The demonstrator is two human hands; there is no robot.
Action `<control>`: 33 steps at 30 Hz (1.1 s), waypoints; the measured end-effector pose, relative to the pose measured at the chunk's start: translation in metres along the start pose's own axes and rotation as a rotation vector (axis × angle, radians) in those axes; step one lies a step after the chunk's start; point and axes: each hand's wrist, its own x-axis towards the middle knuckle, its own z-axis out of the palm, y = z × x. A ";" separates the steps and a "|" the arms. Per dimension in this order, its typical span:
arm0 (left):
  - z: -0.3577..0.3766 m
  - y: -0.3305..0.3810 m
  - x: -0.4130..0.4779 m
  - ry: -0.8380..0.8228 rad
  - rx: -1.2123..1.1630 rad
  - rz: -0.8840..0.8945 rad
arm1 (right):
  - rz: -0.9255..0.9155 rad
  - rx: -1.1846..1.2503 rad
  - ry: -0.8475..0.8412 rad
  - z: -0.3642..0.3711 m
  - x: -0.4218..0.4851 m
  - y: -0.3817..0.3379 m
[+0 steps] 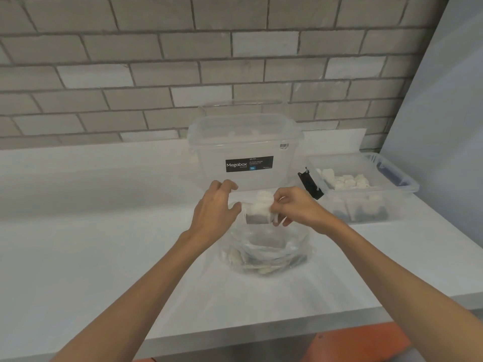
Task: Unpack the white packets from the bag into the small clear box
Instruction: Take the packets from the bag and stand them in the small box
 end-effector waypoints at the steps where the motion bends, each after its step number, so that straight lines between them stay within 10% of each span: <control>1: -0.001 0.004 0.001 0.020 -0.035 0.021 | 0.011 0.054 0.007 -0.003 -0.001 -0.002; 14: -0.008 0.020 0.014 -0.165 -0.737 -0.209 | 0.048 0.701 -0.007 -0.007 -0.014 0.006; 33: -0.043 0.031 0.041 -0.087 -0.309 0.139 | 0.023 0.944 -0.022 0.018 -0.017 0.001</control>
